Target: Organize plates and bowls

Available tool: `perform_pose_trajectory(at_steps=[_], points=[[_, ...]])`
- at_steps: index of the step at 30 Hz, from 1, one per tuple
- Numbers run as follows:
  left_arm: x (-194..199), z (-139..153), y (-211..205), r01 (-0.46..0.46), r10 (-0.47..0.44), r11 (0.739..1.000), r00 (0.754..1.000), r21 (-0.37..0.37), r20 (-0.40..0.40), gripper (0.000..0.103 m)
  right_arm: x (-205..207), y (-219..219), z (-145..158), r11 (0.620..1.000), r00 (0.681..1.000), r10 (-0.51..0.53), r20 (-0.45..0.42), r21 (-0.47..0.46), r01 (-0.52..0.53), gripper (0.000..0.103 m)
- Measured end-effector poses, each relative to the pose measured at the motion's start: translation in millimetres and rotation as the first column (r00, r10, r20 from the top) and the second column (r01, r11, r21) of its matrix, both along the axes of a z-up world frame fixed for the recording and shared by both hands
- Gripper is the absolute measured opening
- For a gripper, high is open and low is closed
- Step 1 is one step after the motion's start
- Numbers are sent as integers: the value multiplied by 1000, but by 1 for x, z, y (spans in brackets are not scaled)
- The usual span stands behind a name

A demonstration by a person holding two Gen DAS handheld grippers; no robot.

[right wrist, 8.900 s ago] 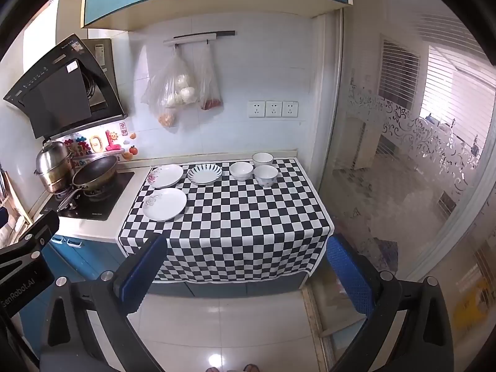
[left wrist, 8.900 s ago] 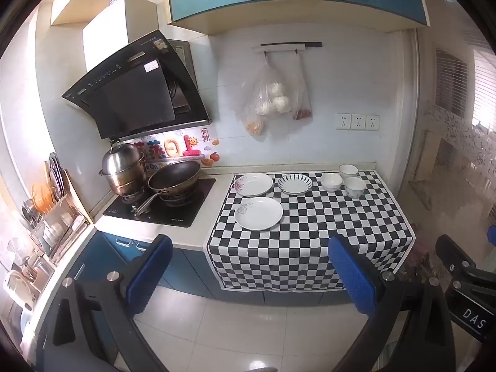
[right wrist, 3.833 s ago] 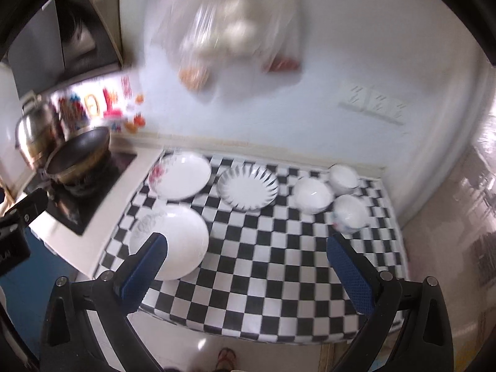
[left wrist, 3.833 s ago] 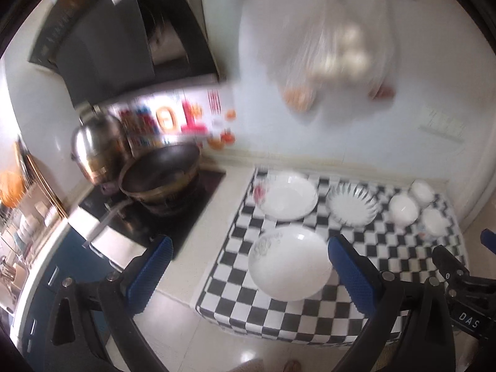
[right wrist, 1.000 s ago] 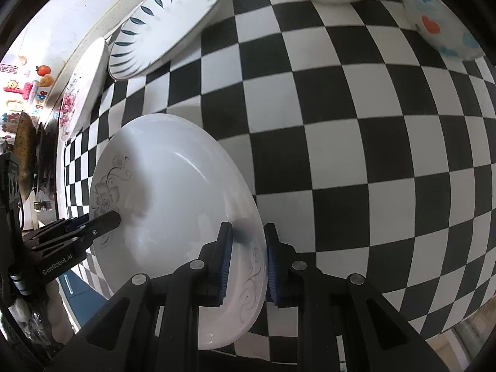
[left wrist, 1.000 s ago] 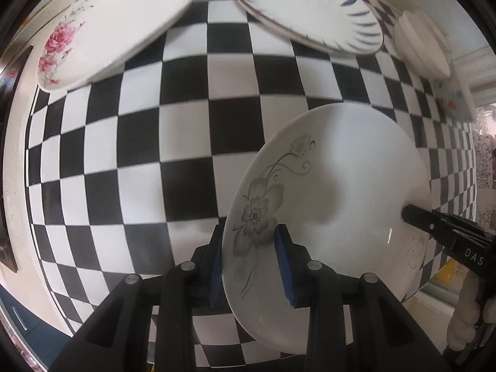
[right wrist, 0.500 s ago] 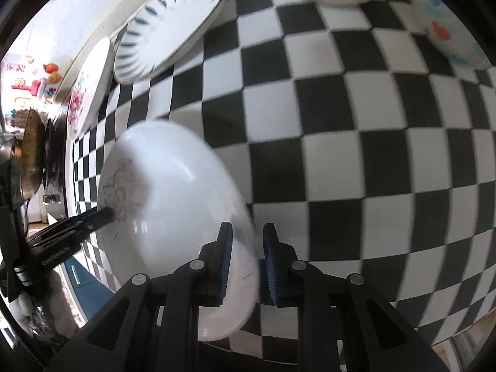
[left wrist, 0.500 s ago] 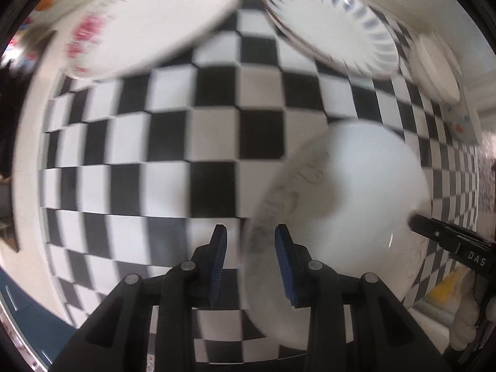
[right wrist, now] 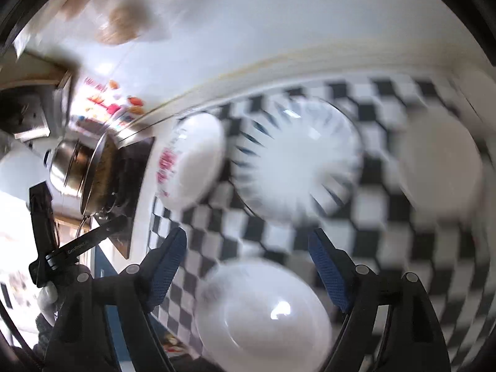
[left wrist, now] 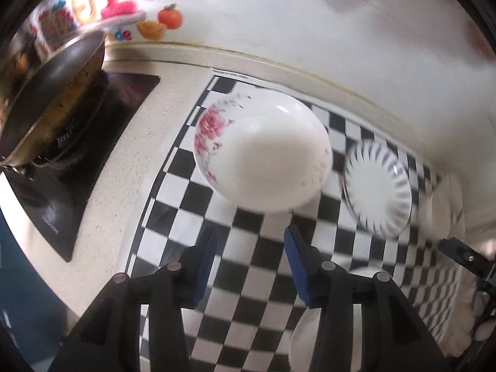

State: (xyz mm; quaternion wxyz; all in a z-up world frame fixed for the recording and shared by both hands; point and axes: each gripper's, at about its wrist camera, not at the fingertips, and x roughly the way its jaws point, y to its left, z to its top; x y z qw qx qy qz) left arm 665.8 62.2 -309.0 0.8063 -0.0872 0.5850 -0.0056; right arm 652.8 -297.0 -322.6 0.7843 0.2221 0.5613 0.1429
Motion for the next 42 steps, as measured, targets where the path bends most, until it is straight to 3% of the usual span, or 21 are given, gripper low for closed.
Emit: perform_pose_trajectory(at_steps=[4,11,17,23,24,25,28,31,33,42], points=[[36,-24,22,-66,64,996,997,-53,-39,43,62,51,-7,995,996,93,-6,-37,-93,83],[99,-81,64,-130,108,980,984,-153,-143,43,163,108,-63,971,975,178,-130,-136,-195,82],[134,-117,65,-95,59,982,976,-166,-209,43,213,129,-115,961,946,209,-247,-129,-245,64],[146,-129,52,-37,4,989,975,-143,-223,42,230,134,-140,960,925,232,-301,-81,-267,43],[147,-128,48,-26,-5,990,976,-140,-217,41,231,136,-140,959,924,238,-299,-78,-272,32],[148,-129,44,-12,-17,991,976,-135,-215,41,231,137,-143,960,920,242,-309,-63,-274,30],[151,-131,35,11,-42,990,976,-141,-212,37,231,139,-144,955,919,237,-314,-97,-280,21],[151,-131,29,10,-36,992,977,-123,-210,34,227,139,-143,951,920,243,-309,-112,-289,20],[150,-131,31,-10,-23,989,975,-149,-219,32,225,137,-143,955,921,232,-314,-105,-276,20],[138,-105,28,0,-30,989,980,-149,-198,31,208,128,-129,972,933,194,-302,-65,-224,19]])
